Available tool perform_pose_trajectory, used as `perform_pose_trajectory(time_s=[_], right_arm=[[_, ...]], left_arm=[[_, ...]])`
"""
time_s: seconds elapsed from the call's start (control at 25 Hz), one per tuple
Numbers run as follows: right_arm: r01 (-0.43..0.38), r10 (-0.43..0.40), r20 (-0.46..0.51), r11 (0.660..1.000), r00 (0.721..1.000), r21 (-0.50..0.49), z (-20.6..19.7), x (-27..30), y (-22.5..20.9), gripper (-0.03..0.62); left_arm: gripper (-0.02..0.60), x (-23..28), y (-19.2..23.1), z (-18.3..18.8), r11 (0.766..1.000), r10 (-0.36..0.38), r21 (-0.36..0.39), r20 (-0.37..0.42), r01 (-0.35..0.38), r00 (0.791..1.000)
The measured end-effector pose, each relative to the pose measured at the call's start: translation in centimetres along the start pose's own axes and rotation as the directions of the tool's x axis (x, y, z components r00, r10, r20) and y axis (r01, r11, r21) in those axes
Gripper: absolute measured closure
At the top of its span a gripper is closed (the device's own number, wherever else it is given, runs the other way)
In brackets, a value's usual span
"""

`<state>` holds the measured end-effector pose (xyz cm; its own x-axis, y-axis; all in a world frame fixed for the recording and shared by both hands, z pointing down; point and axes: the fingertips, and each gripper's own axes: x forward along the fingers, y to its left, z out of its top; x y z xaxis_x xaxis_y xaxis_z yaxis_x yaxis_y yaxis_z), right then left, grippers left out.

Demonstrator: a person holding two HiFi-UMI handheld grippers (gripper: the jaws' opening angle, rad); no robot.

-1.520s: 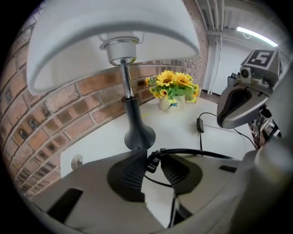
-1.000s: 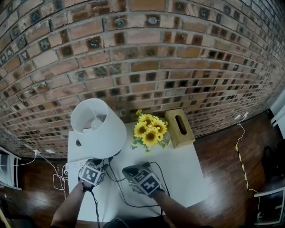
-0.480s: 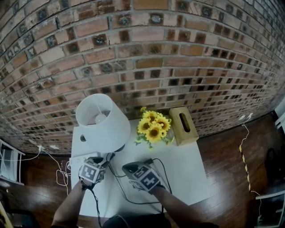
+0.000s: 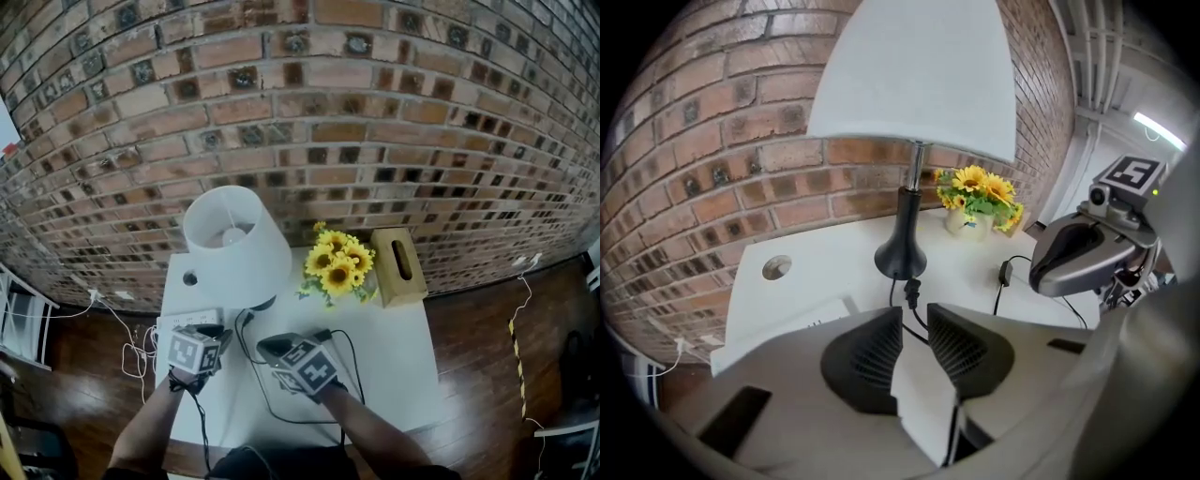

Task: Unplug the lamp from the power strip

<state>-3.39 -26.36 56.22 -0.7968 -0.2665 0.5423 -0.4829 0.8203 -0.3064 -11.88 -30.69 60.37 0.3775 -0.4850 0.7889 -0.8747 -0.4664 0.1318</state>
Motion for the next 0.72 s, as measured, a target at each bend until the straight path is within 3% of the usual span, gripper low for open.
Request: perform_pose_trajectory(time_s=[0.12, 0.24, 0.44, 0.6, 0.72], right_arm=[[-0.003, 0.003, -0.004, 1.0, 1.0, -0.008, 0.0, 0.1, 0.3, 0.594], [-0.05, 0.05, 0.031, 0.999, 0.998, 0.006, 0.5, 0.0, 1.1, 0.594], [-0.198, 0.185, 0.117, 0.974, 0.976, 0.112, 1.6, -0.6, 3.1, 0.594], [-0.225, 0.214, 0.102, 0.968, 0.971, 0.108, 1.4, -0.4, 3.8, 0.597], [-0.241, 0.232, 0.104, 0.967, 0.967, 0.08, 1.6, -0.3, 4.5, 0.599]], left_arm=[[0.481, -0.4, 0.3, -0.1, 1.0, 0.009, -0.02, 0.015, -0.009, 1.0], [0.569, -1.0, 0.3, -0.2, 0.999, 0.005, -0.048, 0.021, -0.004, 1.0], [0.571, -1.5, -0.5, -0.1, 0.989, -0.051, -0.136, 0.075, 0.061, 0.996], [0.577, -2.1, -1.9, 0.4, 0.984, -0.106, -0.131, 0.127, 0.122, 0.986], [0.577, -3.2, -1.7, 1.4, 0.98, -0.086, -0.157, 0.218, 0.122, 0.972]])
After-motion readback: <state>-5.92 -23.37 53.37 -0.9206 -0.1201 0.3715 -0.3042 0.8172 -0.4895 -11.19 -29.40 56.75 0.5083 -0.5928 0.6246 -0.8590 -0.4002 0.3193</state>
